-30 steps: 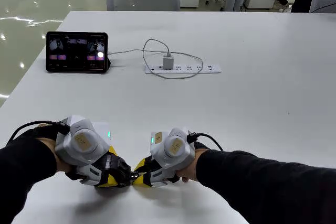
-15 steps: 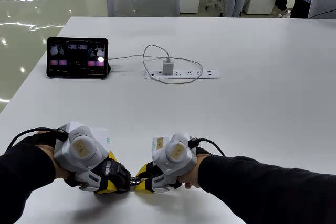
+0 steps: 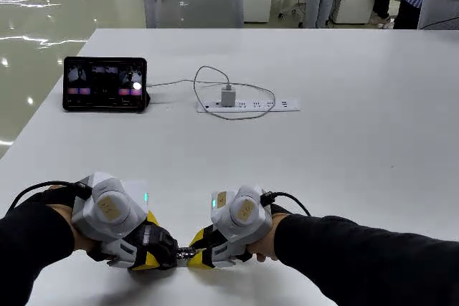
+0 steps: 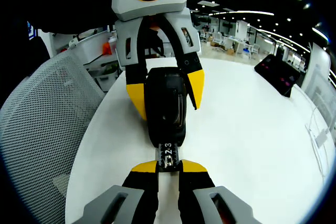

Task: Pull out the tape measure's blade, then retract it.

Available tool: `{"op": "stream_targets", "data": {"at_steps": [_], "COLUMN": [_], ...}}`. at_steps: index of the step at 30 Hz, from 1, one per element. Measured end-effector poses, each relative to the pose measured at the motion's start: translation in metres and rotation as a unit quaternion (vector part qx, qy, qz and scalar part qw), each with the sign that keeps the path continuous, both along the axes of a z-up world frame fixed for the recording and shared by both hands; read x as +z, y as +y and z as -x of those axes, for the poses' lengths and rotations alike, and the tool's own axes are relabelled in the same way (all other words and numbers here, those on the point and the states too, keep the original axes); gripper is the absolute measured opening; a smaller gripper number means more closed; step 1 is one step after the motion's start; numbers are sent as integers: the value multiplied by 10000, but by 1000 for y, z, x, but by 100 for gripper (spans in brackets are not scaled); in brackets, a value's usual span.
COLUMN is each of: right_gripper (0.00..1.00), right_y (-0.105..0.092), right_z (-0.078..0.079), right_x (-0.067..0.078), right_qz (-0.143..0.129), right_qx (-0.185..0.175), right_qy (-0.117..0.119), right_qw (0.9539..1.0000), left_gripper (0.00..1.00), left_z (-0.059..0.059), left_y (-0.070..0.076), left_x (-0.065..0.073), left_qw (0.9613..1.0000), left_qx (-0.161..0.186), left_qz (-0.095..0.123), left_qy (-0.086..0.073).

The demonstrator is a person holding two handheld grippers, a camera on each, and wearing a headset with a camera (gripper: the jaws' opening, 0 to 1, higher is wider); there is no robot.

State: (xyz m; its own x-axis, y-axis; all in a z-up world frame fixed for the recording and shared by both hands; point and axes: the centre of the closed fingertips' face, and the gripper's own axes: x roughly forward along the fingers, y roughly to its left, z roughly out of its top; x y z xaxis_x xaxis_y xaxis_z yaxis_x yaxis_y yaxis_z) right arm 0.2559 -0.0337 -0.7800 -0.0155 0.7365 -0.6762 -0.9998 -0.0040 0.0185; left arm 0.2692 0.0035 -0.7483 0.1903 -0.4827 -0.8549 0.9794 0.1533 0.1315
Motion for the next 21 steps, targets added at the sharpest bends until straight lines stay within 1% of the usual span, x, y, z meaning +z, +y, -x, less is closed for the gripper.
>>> {"op": "stream_targets", "data": {"at_steps": [3, 21], "right_gripper": [10, 10], "right_y": [-2, -12], "right_z": [0, 0], "right_x": [0, 0], "right_qz": [0, 64], "right_qx": [-30, -10], "right_qy": [40, 23], "right_qw": [10000, 10000], "left_gripper": [32, 32], "left_z": [0, 0], "left_y": [0, -1], "left_x": [0, 1], "left_qw": [10000, 10000], "left_qx": [3, 12], "left_qz": [14, 55], "left_qy": [-4, -20]}}
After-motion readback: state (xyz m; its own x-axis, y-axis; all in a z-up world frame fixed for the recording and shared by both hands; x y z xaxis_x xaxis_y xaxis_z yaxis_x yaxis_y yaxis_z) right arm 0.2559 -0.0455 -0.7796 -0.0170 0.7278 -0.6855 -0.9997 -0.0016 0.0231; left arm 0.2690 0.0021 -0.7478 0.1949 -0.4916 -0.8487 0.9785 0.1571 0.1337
